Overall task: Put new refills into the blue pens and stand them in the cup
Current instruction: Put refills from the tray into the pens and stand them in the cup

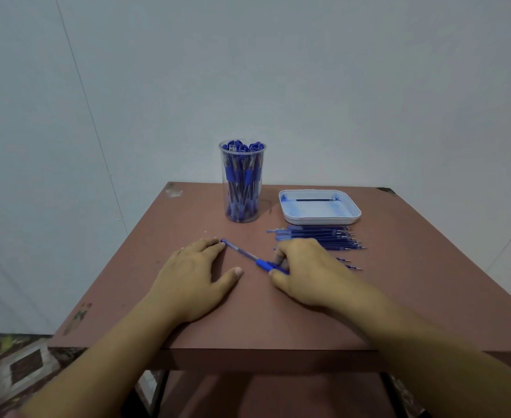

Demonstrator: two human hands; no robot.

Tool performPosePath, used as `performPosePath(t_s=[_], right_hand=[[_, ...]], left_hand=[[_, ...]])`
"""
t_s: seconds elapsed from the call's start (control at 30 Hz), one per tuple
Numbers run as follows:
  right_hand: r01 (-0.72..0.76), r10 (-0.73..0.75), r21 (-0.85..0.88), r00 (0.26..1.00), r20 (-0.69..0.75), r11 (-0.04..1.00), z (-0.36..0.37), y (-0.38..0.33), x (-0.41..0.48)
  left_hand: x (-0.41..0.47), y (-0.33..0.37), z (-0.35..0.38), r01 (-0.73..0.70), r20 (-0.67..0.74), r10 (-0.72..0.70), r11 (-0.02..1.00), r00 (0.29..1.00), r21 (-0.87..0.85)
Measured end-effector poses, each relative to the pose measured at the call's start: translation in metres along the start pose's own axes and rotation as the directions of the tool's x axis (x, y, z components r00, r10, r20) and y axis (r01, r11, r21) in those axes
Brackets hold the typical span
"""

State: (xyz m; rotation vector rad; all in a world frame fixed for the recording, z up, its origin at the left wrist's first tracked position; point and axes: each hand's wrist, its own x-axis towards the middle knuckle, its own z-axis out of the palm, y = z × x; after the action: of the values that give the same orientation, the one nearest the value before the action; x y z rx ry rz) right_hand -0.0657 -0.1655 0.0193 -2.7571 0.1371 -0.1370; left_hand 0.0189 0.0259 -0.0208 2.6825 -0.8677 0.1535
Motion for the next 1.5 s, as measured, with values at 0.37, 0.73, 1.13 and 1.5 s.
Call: performPosePath(t_s=[0.37, 0.73, 1.13, 1.5], right_hand=[[0.258, -0.202, 0.243, 0.951, -0.235, 0.935, -0.01, 0.042, 0.032], [0.251, -0.116, 0.574, 0.958, -0.261, 0.78, 0.002, 0.04, 0.043], [0.339, -0.191, 0.457, 0.921, -0.34, 0.822, 0.003, 0.041, 0.047], [0.285, -0.147, 0.346, 0.916, -0.374, 0.894, -0.006, 0.064, 0.052]], left_hand=[[0.006, 0.003, -0.004, -0.024, -0.359, 0.081, 0.987, 0.93, 0.159], [0.057, 0.024, -0.011, -0.467, -0.332, 0.448, 0.884, 0.83, 0.025], [0.061, 0.005, 0.005, -0.371, -0.282, 0.278, 0.852, 0.918, -0.37], [0.058, -0.003, 0.0, -0.324, -0.239, 0.24, 0.843, 0.941, -0.429]])
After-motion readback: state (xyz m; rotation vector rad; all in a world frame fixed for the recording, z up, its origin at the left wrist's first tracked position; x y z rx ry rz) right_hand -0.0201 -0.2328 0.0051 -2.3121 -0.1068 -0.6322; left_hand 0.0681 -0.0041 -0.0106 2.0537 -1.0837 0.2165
